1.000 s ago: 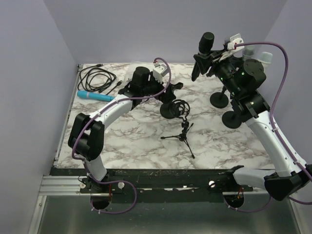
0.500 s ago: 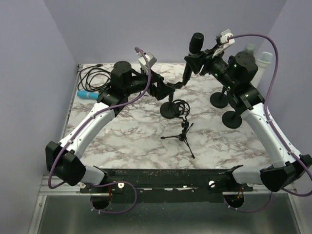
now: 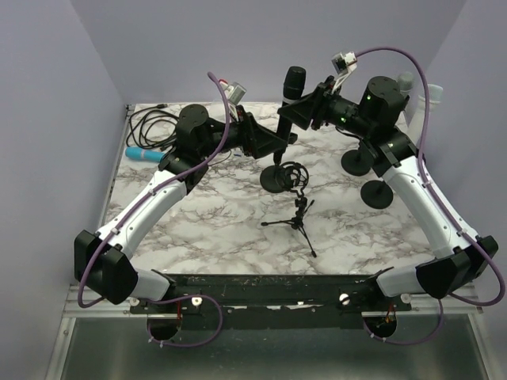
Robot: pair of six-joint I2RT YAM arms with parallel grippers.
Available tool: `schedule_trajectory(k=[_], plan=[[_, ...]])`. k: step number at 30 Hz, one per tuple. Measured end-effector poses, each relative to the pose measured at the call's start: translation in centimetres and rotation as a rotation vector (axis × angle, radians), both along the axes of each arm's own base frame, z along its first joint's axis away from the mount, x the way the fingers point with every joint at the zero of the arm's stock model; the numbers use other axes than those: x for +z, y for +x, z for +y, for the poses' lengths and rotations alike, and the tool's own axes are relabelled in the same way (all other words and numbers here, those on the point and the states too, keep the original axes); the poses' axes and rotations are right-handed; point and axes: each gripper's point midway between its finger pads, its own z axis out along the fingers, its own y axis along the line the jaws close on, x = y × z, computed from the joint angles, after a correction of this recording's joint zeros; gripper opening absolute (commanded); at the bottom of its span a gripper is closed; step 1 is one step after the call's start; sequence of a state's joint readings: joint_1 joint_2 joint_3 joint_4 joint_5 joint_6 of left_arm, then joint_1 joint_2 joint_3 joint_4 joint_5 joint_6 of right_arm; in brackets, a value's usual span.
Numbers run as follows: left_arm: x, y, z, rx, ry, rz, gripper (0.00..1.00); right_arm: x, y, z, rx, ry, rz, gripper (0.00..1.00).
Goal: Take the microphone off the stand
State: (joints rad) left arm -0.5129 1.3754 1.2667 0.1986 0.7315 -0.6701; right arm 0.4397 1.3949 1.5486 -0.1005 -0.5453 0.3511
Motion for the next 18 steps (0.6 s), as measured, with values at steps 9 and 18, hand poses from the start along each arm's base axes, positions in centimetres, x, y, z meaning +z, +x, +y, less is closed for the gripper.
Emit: schedule_trajectory(k=[9, 18], plan=[[-0.4, -0.7, -0.2, -0.024, -0.02, 0.074, 0.37, -1.0, -1.9, 1.3, 0.113, 0.057, 0.087, 0.01], [-0.1, -1.7, -0.3, -0.061, -0.02, 0.078, 0.0, -1.1, -2.7, 1.9, 0.14, 0.082, 0.121, 0.58]])
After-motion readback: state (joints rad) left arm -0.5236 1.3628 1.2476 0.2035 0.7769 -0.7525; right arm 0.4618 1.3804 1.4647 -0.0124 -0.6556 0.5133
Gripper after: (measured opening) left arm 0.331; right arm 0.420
